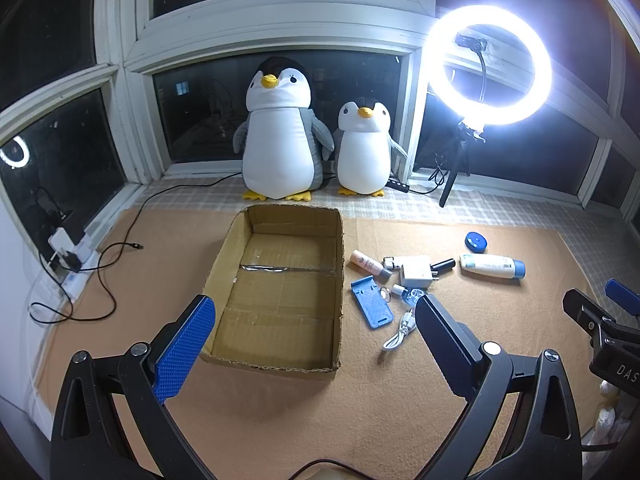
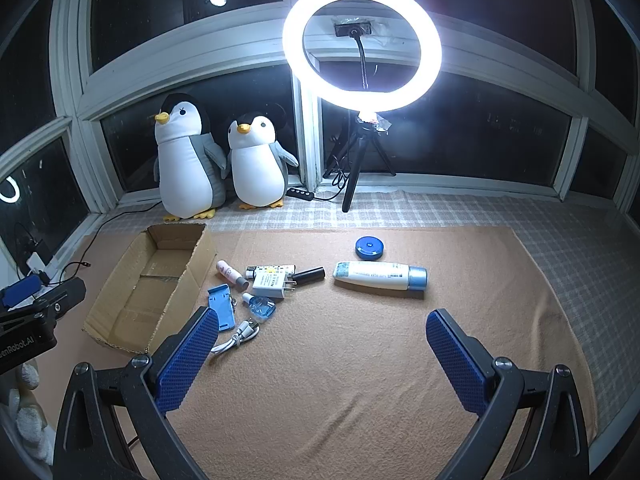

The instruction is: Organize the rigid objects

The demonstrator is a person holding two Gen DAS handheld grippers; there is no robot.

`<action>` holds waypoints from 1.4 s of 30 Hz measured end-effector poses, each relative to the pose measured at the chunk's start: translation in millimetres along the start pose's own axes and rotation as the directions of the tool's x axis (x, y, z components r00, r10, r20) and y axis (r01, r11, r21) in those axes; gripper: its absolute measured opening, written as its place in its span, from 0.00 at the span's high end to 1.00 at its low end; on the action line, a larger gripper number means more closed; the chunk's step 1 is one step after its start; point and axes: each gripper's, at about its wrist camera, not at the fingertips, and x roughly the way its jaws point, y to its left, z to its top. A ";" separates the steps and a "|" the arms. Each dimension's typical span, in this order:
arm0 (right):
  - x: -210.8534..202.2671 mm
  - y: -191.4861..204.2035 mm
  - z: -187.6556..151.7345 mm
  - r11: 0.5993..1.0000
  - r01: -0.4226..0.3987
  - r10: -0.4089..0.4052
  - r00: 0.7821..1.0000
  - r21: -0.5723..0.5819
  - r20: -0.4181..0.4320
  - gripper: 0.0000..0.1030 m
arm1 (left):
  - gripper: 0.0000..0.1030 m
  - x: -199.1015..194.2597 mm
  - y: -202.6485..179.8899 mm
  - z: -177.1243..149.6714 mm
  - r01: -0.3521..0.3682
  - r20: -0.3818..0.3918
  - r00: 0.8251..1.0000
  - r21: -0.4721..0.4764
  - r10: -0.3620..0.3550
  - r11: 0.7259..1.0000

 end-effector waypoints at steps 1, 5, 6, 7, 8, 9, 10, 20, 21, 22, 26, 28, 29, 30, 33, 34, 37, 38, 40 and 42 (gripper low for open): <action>0.0 0.0 0.1 1.000 0.000 0.000 1.000 0.000 0.000 0.00 | 0.03 -0.2 -0.1 -0.5 0.000 0.000 1.000 0.000 0.000 1.000; 0.0 0.2 -0.4 1.000 0.000 0.000 1.000 0.000 0.000 0.00 | 0.03 -0.3 0.1 -1.2 0.001 0.000 1.000 0.000 -0.001 1.000; 0.1 0.2 -0.3 1.000 0.001 -0.001 1.000 -0.001 0.000 0.00 | 0.03 0.0 0.1 -0.3 0.001 -0.001 1.000 0.000 -0.001 1.000; 0.1 0.1 -0.3 1.000 0.001 -0.001 1.000 0.000 0.000 0.00 | 0.03 -0.5 0.0 -1.3 0.002 0.000 1.000 0.001 -0.002 1.000; 0.2 0.1 -0.2 1.000 0.000 0.000 1.000 0.000 0.000 0.00 | 0.03 -0.5 0.0 -1.4 0.002 0.000 1.000 0.001 -0.002 1.000; 0.3 0.2 -0.1 1.000 0.001 -0.001 1.000 0.000 0.000 0.00 | 0.03 -0.3 0.0 -0.7 0.002 -0.001 1.000 0.001 -0.002 1.000; 0.3 0.2 0.0 1.000 0.001 -0.001 1.000 -0.001 0.000 0.00 | 0.03 -0.5 -0.1 -1.6 0.002 0.000 1.000 0.000 -0.002 1.000; 2.0 -1.0 -0.8 1.000 -0.002 0.002 1.000 0.000 -0.008 0.00 | 0.03 2.7 -0.2 -2.6 0.001 -0.004 1.000 -0.001 -0.001 1.000; 2.7 -1.2 -0.7 1.000 -0.002 0.002 1.000 0.001 -0.010 0.00 | 0.03 3.8 0.0 -2.9 0.001 -0.005 1.000 -0.002 -0.001 1.000; 2.8 -1.6 -0.7 1.000 -0.003 0.003 1.000 0.001 -0.011 0.00 | 0.03 4.3 0.5 -3.4 0.001 -0.005 1.000 -0.003 -0.001 1.000; 5.1 -1.0 -0.2 1.000 -0.003 0.003 1.000 -0.001 -0.018 0.00 | 0.03 5.4 1.7 -4.4 0.001 -0.007 1.000 -0.004 -0.001 1.000; 6.3 -0.8 -0.1 1.000 -0.004 0.004 1.000 0.001 -0.020 0.00 | 0.03 6.9 2.1 -4.8 -0.001 -0.008 1.000 -0.003 0.001 1.000; 6.5 -1.2 -0.4 1.000 -0.006 0.006 1.000 0.001 -0.021 0.00 | 0.03 6.7 2.4 -5.0 -0.001 -0.008 1.000 -0.003 0.001 1.000; 6.9 -0.5 -0.8 1.000 -0.006 0.006 1.000 0.000 -0.022 0.00 | 0.03 7.1 3.2 -5.3 -0.001 -0.008 1.000 -0.004 0.001 1.000; 8.1 0.5 -1.0 1.000 -0.005 0.005 1.000 0.000 -0.026 0.00 | 0.03 8.6 4.9 -5.9 -0.002 -0.010 1.000 -0.007 0.002 1.000; 8.6 0.9 -1.0 1.000 -0.006 0.006 1.000 0.000 -0.027 0.00 | 0.03 9.0 5.4 -6.2 -0.002 -0.010 1.000 -0.007 0.002 1.000; 10.8 2.4 -0.9 1.000 -0.006 0.006 0.999 -0.001 -0.032 0.00 | 0.03 11.4 6.2 -6.3 -0.004 -0.013 1.000 -0.009 0.004 1.000; 11.3 2.9 -1.0 1.000 -0.006 0.006 0.999 -0.001 -0.033 0.00 | 0.03 12.4 7.2 -6.5 -0.006 -0.015 1.000 -0.010 0.006 1.000; 12.9 3.6 -1.4 1.000 -0.007 0.007 0.999 0.000 -0.037 0.00 | 0.03 15.1 9.2 -7.1 -0.009 -0.020 1.000 -0.013 0.008 1.000; 15.2 3.4 -2.1 1.000 -0.008 0.008 0.999 0.001 -0.042 0.00 | 0.03 18.5 12.3 -7.5 -0.013 -0.025 1.000 -0.016 0.013 1.000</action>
